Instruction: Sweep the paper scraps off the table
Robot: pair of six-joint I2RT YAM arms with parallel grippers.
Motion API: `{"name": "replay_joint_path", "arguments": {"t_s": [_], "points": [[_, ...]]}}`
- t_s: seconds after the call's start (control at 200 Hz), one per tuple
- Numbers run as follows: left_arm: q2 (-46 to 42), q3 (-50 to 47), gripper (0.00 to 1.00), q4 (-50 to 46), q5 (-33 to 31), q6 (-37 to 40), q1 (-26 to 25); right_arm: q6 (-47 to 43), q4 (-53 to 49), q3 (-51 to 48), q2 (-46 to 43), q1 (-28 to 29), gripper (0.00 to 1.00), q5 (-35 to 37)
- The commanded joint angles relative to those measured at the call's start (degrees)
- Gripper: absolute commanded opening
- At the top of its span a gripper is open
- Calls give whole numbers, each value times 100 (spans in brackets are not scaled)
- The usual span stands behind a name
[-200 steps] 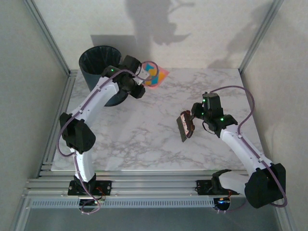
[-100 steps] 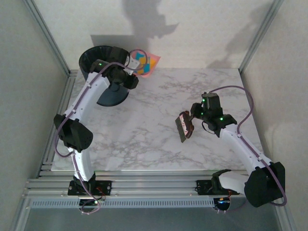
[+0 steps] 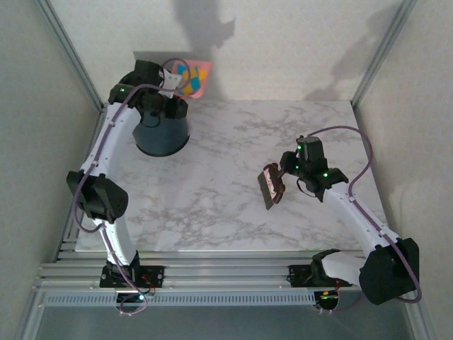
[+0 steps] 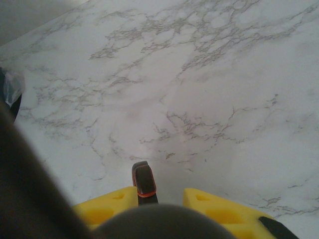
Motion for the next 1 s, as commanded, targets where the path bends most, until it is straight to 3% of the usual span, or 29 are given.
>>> {"name": "replay_joint_path", "arguments": {"t_s": [0.0, 0.28, 0.516, 0.791, 0.996], "points": [[-365, -100, 3, 580, 780, -393, 192, -1, 146, 37, -2, -34, 0, -67], [-625, -910, 3, 1843, 1956, -1566, 720, -6, 131, 29, -26, -28, 0, -59], [-652, -1338, 3, 2736, 2660, -2289, 861, 6, 132, 19, -31, -34, 0, -74], [-396, -1503, 3, 3515, 3009, -3047, 959, 2, 131, 15, -52, -32, 0, -71], [-183, -1663, 3, 4383, 3250, -4044, 976, 2, 131, 15, -75, -32, 0, -71]]}}
